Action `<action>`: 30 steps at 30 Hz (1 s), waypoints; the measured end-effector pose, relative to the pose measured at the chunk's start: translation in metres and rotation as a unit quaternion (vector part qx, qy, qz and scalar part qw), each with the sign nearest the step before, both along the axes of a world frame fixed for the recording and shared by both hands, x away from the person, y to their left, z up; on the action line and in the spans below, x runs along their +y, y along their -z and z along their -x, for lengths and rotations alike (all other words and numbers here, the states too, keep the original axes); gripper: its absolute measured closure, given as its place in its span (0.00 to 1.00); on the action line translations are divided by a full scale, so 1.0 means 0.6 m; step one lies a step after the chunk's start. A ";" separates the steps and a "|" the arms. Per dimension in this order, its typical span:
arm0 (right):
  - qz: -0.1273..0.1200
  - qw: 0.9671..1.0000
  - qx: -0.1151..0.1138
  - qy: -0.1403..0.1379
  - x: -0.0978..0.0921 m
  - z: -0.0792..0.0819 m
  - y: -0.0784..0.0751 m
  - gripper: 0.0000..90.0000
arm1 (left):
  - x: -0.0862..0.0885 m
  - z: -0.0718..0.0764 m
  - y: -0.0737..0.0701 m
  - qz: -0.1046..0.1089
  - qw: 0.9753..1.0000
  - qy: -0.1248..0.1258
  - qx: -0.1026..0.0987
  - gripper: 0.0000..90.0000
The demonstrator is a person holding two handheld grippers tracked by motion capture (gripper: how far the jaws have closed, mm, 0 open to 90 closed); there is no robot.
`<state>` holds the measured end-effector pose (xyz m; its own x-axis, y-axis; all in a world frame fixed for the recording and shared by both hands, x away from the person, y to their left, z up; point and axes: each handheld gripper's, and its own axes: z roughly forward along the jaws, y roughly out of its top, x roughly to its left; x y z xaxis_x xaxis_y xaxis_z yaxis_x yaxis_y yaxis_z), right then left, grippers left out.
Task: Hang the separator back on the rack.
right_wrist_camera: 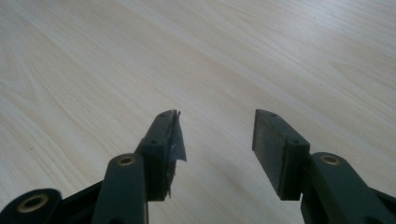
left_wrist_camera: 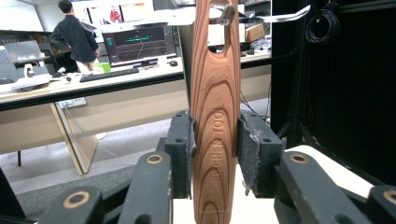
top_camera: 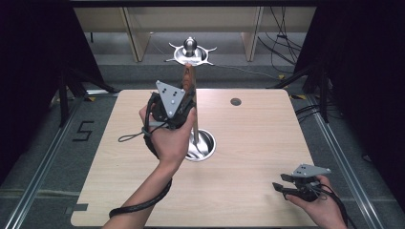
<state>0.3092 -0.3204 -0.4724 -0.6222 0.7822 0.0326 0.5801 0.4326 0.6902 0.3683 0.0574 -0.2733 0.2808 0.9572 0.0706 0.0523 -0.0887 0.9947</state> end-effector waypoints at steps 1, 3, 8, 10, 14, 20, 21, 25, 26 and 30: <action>0.000 1.000 0.002 0.000 0.001 0.001 0.000 0.57 | 0.000 0.000 0.001 -0.001 1.000 0.000 0.001 0.74; -0.001 1.000 0.002 0.002 0.001 0.001 0.000 0.57 | 0.000 0.000 0.003 -0.001 1.000 0.001 0.003 0.74; 0.000 1.000 0.000 -0.001 0.001 0.001 0.000 0.57 | 0.000 0.001 0.005 0.000 1.000 0.004 0.000 0.73; 0.003 1.000 -0.006 -0.004 -0.001 -0.001 0.001 0.57 | 0.000 0.001 0.004 0.000 1.000 0.005 0.001 0.73; 0.003 1.000 -0.007 -0.005 0.000 0.000 0.001 0.57 | 0.000 0.003 0.005 0.000 1.000 0.007 0.000 0.73; 0.001 1.000 -0.005 -0.002 0.001 0.000 0.001 0.57 | 0.003 0.008 0.004 0.003 1.000 0.015 -0.001 0.71; 0.003 1.000 -0.006 -0.005 0.000 0.000 0.001 0.57 | 0.005 0.010 0.003 0.003 1.000 0.018 -0.001 0.70; 0.002 1.000 -0.005 -0.005 0.001 0.000 0.001 0.57 | 0.012 0.017 0.004 0.008 1.000 0.028 0.004 0.66; 0.002 1.000 -0.005 -0.005 0.001 0.000 0.001 0.56 | 0.015 0.019 0.005 0.008 1.000 0.030 0.005 0.65; 0.001 1.000 -0.005 -0.001 0.001 0.001 0.001 0.56 | 0.023 0.028 0.011 0.010 0.999 0.041 0.012 0.62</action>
<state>0.3089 -0.3197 -0.4733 -0.6234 0.7815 0.0236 0.5721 0.4354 0.6951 0.3513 0.0715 -0.2797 0.3598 0.9321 0.0427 0.0705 -0.0728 0.9949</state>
